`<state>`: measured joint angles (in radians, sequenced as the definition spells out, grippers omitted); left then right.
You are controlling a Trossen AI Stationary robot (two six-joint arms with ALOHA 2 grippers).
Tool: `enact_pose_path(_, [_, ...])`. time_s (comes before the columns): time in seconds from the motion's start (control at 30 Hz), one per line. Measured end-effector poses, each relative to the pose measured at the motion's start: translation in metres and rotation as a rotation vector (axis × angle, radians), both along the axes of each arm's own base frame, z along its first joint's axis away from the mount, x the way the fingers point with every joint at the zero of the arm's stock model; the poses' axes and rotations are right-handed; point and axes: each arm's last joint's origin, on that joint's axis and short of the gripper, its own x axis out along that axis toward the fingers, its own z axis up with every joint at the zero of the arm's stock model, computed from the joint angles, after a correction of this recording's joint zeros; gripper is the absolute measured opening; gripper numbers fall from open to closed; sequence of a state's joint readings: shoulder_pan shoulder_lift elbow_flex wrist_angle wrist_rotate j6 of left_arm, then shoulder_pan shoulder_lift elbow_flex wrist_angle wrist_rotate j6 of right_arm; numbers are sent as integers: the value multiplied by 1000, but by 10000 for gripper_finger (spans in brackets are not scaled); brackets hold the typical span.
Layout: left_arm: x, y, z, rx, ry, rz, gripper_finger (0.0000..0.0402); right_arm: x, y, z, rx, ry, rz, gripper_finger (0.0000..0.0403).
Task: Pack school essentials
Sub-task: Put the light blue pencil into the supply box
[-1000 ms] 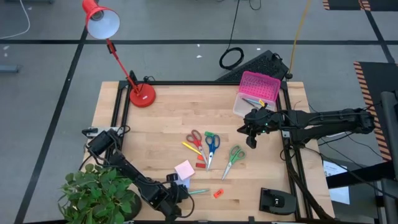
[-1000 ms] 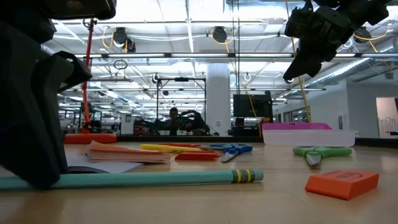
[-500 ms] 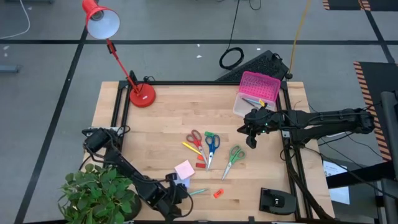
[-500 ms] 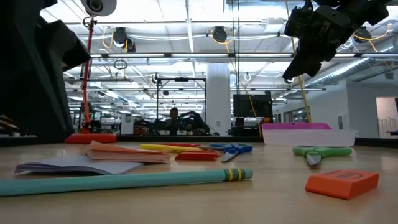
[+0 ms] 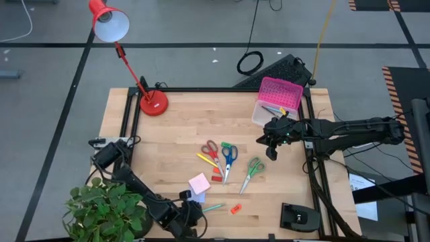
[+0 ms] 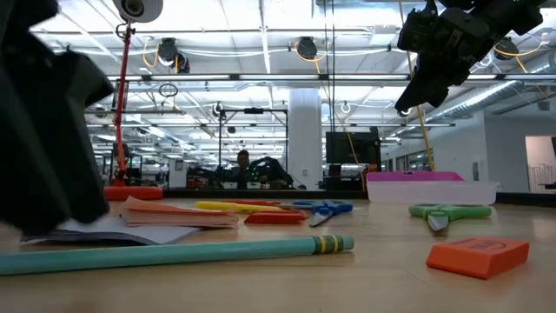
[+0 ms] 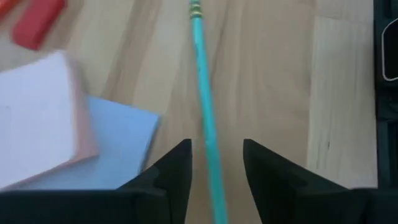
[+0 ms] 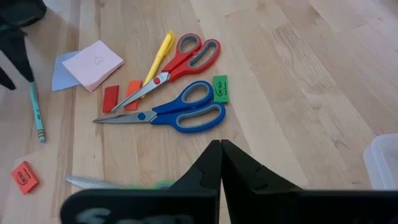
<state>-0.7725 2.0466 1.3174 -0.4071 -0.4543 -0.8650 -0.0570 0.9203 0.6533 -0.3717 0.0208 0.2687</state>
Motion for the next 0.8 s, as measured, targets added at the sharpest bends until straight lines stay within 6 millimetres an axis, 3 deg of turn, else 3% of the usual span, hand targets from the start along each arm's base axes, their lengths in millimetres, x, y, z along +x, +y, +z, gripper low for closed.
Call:
enact_pose_path(0.33, [0,0,-11,17,4,48,146,0,0,0,0,0,0,0])
enact_pose_path(0.6, [0,2,-12,39,11,40,82,0,0,0,0,0,0,0])
enact_pose_path(0.8, [3,0,-30,68,41,21,62,0,0,0,0,1,0,0])
